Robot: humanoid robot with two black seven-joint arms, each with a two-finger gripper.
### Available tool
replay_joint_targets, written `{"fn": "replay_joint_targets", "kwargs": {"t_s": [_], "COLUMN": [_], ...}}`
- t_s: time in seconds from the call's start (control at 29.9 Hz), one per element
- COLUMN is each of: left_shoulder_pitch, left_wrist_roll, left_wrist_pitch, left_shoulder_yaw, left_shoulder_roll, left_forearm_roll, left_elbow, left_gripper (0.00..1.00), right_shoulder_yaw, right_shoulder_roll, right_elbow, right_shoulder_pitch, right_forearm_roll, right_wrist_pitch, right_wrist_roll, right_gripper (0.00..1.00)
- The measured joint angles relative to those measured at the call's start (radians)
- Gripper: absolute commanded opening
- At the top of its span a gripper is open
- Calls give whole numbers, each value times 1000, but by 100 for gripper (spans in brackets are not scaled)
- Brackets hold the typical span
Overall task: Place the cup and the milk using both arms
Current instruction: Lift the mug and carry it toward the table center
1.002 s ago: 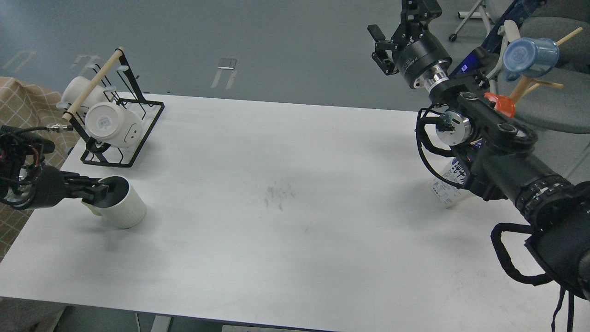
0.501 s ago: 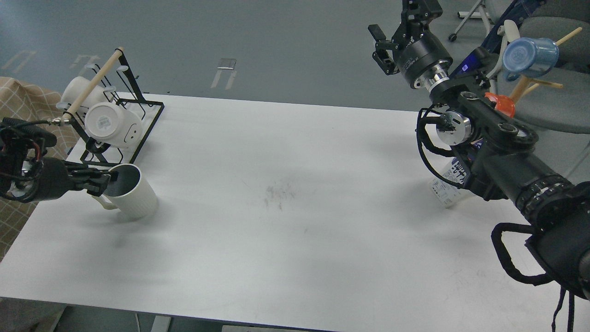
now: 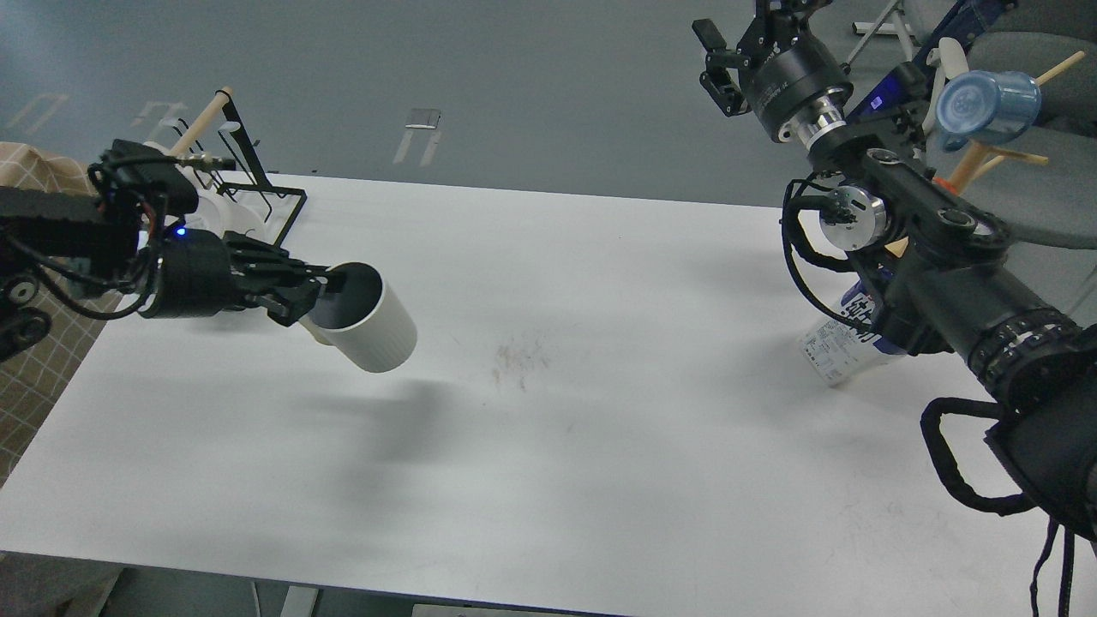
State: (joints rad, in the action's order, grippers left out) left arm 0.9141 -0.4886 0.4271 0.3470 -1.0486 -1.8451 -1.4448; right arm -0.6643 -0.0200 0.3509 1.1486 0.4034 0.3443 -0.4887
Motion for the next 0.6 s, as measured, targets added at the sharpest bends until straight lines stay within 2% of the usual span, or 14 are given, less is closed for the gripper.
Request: {"fn": "replay_joint_targets", "kwargs": {"t_s": [0.27,0.6], "left_shoulder_pitch": [87,169], "left_wrist_roll": [0,9], "left_wrist_pitch": [59,62], "left_shoulder_yaw": [-13,-126], "left_shoulder_roll": [214,488], "left_forearm_roll": [-13,-22], "left_elbow": [47,305], "left_gripper": [0,0], "right_shoulder_yaw": [0,2], "right_shoulder_roll": [10,20], "right_elbow": [-8,-12], "right_shoulder_pitch": [30,43], "right_forearm_roll": [0,0], "right_wrist_pitch": [-2,-2], "right_wrist_roll": [0,0], "right_gripper": [100,100]}}
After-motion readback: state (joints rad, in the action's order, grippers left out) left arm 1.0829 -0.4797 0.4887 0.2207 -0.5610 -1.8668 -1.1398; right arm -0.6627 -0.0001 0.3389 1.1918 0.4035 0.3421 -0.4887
